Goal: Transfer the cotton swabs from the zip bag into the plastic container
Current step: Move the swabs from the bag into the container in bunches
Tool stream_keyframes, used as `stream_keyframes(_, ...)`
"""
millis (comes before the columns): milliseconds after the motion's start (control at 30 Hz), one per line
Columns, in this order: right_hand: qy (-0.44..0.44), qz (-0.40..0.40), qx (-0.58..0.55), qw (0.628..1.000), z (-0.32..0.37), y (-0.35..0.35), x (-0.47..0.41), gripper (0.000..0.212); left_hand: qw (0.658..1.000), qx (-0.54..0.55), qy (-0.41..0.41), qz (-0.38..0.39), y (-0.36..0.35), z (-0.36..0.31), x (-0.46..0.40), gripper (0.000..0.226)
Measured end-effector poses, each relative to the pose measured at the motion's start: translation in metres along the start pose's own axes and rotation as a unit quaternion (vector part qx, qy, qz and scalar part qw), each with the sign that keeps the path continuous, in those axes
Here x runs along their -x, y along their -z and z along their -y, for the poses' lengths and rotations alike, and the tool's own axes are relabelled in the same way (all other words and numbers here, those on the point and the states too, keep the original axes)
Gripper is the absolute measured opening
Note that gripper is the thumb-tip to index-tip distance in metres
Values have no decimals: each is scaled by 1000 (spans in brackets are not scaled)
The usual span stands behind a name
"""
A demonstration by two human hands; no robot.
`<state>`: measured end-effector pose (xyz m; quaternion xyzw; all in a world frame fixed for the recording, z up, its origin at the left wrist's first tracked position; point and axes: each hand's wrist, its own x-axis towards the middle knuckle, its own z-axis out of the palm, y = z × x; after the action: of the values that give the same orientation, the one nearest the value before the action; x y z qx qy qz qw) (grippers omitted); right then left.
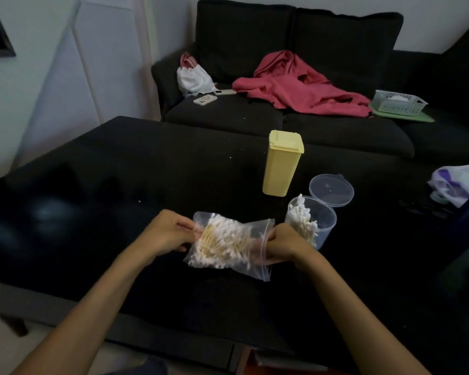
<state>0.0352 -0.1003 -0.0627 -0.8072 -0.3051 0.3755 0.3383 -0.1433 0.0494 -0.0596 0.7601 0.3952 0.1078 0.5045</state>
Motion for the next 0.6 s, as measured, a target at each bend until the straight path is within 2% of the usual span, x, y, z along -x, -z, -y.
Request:
stream_keyframes(67, 10, -19, 22, 1000, 1, 4, 1, 26, 998, -28, -6, -48, 2, 0, -1, 11)
stream_keyframes(133, 5, -14, 6, 1000, 0, 6, 1, 23, 991, -108, 4, -84, 4, 3, -3, 15)
stream_keyframes(267, 29, -32, 8, 999, -1, 2, 1, 15, 969, -230, 51, -69, 5, 6, -3, 37)
stream_keyframes(367, 50, -17, 3, 999, 3, 1, 1, 16, 957, -255, -20, -135, 1, -2, -3, 53)
stream_keyframes(400, 48, -5, 0, 999, 4, 2, 2, 16, 954, -264, -53, -133, -4, -4, -3, 55)
stream_keyframes(500, 25, -10, -6, 1000, 5, 7, 4, 16, 938, -335, -86, 6, -21, -5, -8, 60)
stream_keyframes(600, -20, 4, -10, 1000, 3, 9, 6, 15, 948, -299, -45, 96, -24, -3, -17, 62)
